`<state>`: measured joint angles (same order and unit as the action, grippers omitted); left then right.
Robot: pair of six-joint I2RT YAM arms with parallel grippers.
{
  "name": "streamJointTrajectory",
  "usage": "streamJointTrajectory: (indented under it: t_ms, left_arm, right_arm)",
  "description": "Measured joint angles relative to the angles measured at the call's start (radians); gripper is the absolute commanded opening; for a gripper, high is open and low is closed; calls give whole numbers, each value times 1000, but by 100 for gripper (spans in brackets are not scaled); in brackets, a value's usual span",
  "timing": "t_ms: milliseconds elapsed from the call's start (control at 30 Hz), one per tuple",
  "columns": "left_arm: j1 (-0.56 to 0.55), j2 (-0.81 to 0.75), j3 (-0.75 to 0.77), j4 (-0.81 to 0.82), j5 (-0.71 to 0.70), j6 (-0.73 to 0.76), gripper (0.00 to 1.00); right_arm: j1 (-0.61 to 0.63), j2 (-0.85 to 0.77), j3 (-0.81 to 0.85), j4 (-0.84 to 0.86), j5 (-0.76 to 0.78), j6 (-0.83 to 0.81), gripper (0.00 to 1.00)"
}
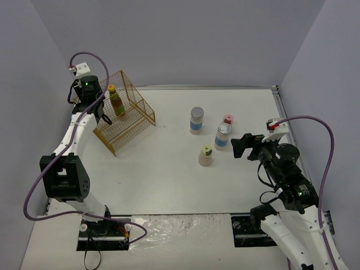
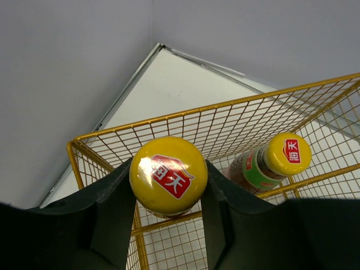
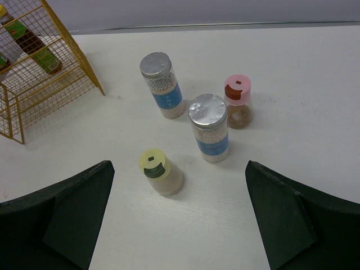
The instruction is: Organize the condiment bottles
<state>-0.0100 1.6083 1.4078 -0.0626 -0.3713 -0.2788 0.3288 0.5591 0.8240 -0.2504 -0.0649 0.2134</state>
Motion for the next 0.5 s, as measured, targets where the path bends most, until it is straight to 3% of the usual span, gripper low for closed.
streamJointTrajectory:
  t_ms: [500]
  left_arm:
    - [0,19,-62,62,27,-32,63]
  right_arm:
    - [2,-28,-14,0,9,0,100]
